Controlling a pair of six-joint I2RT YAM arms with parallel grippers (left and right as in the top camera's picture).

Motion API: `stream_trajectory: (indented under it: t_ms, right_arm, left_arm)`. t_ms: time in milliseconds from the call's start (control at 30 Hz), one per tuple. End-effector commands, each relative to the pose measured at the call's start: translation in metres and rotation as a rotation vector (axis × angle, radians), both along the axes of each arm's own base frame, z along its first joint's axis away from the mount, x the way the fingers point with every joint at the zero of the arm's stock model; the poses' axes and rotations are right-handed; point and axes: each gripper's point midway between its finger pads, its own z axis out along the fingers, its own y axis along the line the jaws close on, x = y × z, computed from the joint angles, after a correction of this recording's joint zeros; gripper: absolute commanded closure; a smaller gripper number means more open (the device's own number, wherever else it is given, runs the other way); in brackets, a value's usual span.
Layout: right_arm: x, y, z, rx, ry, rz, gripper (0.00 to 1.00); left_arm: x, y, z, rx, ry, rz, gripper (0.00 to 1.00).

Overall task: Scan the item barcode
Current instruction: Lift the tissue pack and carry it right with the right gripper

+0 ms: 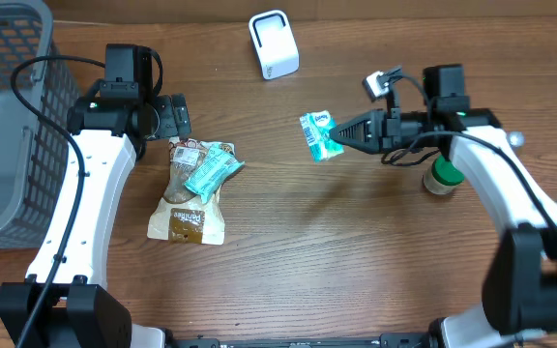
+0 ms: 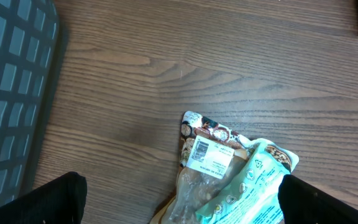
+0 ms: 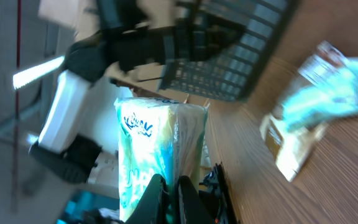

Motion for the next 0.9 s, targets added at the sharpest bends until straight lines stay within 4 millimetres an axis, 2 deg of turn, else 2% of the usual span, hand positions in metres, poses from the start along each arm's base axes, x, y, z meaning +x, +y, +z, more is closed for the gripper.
stream_trajectory:
  t_ms: [0, 133, 233, 533, 867]
  right_arm:
    - [-0.029, -0.002, 0.051, 0.044, -0.181, 0.023, 0.96]
    - [-0.049, -0.003, 0.077, 0.048, -0.273, 0.025, 0.96]
    - [-0.057, -0.003, 0.085, 0.049, -0.292, 0.027, 0.96]
    - [-0.064, -0.002, 0.083, 0.047, -0.226, 0.033, 0.96]
    - [-0.068, 0.004, 0.083, 0.048, -0.234, 0.055, 0.96]
  left_arm:
    - [0.001, 0.004, 0.006, 0.017, -0.016, 0.001, 0.0]
    - [0.001, 0.004, 0.006, 0.017, -0.016, 0.001, 0.0]
    - [0.001, 0.004, 0.006, 0.017, -0.016, 0.001, 0.0]
    - [0.001, 0.004, 0.006, 0.017, -0.016, 0.001, 0.01]
    - [0.001, 0.004, 0.006, 0.017, -0.016, 0.001, 0.0]
